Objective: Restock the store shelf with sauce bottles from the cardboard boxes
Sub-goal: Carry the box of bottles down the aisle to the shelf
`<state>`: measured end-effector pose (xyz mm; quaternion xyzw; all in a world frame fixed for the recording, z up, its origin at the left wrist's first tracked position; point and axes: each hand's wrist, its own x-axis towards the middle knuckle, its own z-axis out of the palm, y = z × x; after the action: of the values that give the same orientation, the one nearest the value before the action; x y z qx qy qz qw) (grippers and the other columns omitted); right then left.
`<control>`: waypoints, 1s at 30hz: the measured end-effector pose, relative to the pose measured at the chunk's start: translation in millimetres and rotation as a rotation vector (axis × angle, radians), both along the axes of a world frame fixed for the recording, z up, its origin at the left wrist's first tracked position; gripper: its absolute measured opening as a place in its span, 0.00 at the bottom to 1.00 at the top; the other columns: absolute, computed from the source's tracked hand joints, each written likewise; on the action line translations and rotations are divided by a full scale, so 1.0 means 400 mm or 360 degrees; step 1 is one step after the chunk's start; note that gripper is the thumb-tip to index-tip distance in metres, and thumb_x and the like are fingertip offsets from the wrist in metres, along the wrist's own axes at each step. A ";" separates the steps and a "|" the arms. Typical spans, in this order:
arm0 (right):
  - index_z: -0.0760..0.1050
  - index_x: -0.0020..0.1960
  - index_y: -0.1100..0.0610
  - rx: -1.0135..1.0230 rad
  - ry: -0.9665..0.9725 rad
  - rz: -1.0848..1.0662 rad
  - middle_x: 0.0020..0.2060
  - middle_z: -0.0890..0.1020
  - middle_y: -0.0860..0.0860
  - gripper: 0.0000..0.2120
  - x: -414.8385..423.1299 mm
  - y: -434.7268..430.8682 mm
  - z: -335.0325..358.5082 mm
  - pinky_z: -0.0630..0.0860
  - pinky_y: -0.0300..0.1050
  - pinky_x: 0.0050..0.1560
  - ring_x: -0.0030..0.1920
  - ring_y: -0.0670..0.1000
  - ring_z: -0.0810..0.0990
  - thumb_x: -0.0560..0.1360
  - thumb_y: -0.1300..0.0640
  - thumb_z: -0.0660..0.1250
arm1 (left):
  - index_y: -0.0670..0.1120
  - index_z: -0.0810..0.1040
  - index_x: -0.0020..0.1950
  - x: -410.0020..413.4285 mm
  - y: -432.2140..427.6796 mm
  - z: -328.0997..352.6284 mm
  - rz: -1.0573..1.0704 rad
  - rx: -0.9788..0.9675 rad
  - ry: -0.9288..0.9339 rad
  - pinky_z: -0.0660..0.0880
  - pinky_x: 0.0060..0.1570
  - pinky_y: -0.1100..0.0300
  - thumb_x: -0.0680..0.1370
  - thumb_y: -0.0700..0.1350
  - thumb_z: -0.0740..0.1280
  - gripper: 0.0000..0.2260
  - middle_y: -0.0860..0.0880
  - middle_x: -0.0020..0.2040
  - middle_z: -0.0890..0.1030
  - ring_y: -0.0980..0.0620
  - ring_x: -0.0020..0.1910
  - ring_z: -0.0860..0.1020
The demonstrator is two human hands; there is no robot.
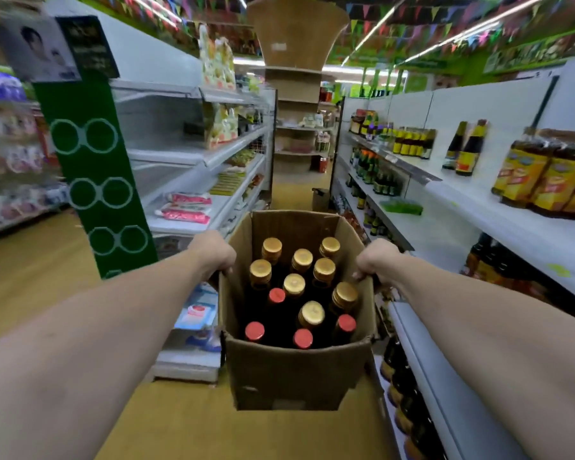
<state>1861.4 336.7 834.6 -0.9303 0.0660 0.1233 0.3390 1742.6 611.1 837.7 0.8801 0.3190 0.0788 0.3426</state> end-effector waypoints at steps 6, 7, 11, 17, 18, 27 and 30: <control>0.78 0.54 0.67 -0.0152 -0.0043 0.0085 0.50 0.83 0.63 0.08 0.426 0.186 -0.017 0.85 0.59 0.45 0.49 0.62 0.84 0.76 0.68 0.72 | 0.37 0.77 0.36 0.465 0.146 -0.047 -0.0039 0.0016 -0.0002 0.75 0.18 0.55 0.70 0.28 0.76 0.10 0.39 0.33 0.79 0.42 0.28 0.80; 0.79 0.52 0.67 -0.0155 -0.0055 0.0085 0.50 0.83 0.62 0.07 0.502 0.213 -0.042 0.85 0.60 0.48 0.49 0.62 0.85 0.76 0.68 0.72 | 0.38 0.76 0.37 0.542 0.171 -0.063 -0.0060 0.0038 0.0017 0.73 0.17 0.56 0.70 0.29 0.76 0.11 0.40 0.34 0.79 0.43 0.28 0.80; 0.76 0.47 0.64 -0.0070 0.0019 -0.0006 0.44 0.79 0.62 0.06 0.790 0.305 -0.124 0.84 0.56 0.36 0.38 0.60 0.80 0.74 0.69 0.73 | 0.37 0.75 0.37 0.837 0.276 -0.139 -0.0026 -0.0001 0.0082 0.68 0.12 0.58 0.72 0.28 0.75 0.11 0.40 0.32 0.77 0.43 0.24 0.77; 0.79 0.47 0.64 -0.0083 0.0138 0.0080 0.46 0.82 0.62 0.04 1.188 0.442 -0.332 0.85 0.62 0.41 0.43 0.62 0.84 0.74 0.66 0.73 | 0.34 0.78 0.44 1.223 0.427 -0.326 -0.0032 0.0037 0.0359 0.76 0.20 0.57 0.73 0.34 0.74 0.06 0.38 0.37 0.82 0.45 0.30 0.82; 0.79 0.47 0.64 -0.0081 0.0172 0.0090 0.45 0.83 0.62 0.03 1.248 0.462 -0.380 0.85 0.61 0.39 0.43 0.62 0.84 0.75 0.66 0.73 | 0.35 0.79 0.47 1.286 0.452 -0.372 -0.0037 0.0068 0.0426 0.79 0.25 0.55 0.73 0.35 0.74 0.07 0.38 0.42 0.82 0.44 0.36 0.84; 0.76 0.45 0.58 -0.0235 0.0533 0.0060 0.42 0.78 0.53 0.07 1.622 0.613 -0.926 0.75 0.45 0.43 0.46 0.56 0.79 0.80 0.57 0.67 | 0.35 0.82 0.49 1.661 0.560 -0.902 -0.0005 0.0049 0.0747 0.77 0.48 0.48 0.79 0.43 0.69 0.10 0.35 0.46 0.84 0.36 0.52 0.84; 0.72 0.39 0.57 -0.0284 0.0705 0.0031 0.40 0.77 0.54 0.12 1.725 0.663 -1.127 0.76 0.49 0.41 0.40 0.54 0.76 0.80 0.56 0.66 | 0.36 0.80 0.41 1.771 0.621 -1.126 -0.0033 -0.0043 0.0918 0.73 0.42 0.50 0.78 0.45 0.70 0.12 0.37 0.38 0.82 0.35 0.50 0.84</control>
<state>2551.4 601.7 383.6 -0.9074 0.1403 0.3215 0.2314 2450.9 859.4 387.4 0.8647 0.3953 -0.1827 0.2503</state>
